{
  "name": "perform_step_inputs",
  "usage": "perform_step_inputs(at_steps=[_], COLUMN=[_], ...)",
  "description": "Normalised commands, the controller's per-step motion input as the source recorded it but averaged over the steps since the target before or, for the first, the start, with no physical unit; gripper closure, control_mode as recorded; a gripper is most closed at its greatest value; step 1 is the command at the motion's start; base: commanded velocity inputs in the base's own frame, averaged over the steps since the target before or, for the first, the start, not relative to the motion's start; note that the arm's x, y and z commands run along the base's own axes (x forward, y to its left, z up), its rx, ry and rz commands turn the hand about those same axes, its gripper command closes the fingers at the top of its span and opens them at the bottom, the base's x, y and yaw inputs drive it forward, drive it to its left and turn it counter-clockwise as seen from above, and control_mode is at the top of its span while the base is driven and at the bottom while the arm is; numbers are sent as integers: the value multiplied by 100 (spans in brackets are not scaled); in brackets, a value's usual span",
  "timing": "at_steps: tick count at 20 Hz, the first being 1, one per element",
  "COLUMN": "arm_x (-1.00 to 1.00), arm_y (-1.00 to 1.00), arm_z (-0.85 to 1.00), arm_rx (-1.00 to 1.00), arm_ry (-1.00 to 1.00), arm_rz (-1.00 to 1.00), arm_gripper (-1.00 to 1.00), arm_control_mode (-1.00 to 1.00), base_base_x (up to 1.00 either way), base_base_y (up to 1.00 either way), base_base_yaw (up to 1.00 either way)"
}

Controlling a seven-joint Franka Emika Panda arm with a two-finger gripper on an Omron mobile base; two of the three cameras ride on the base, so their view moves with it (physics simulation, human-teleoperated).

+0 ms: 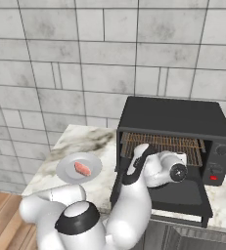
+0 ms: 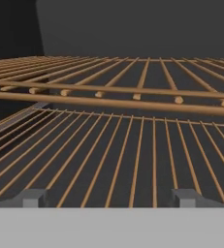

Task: Open the toaster oven door. Place the baguette on the top rack in the toaster oven and place the steak on the bottom rack.

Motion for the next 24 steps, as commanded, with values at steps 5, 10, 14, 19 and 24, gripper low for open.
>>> perform_step_inputs(at_steps=[5, 10, 14, 19, 24], arm_x=[-53, -48, -48, -51, -54], arm_y=[1, 5, 4, 2, 0], arm_z=[-52, -55, -66, -64, -58], arm_rx=[-4, -9, -12, -9, -4], arm_ry=[6, 14, 19, 19, 20], arm_rz=[0, 0, 0, 0, 0], arm_gripper=[-100, -100, -100, -100, -100], arm_control_mode=[-100, -100, -100, -100, -100], base_base_x=[0, 0, 0, 0, 0], base_base_y=[0, 0, 0, 0, 0], base_base_yaw=[0, 0, 0, 0, 0])
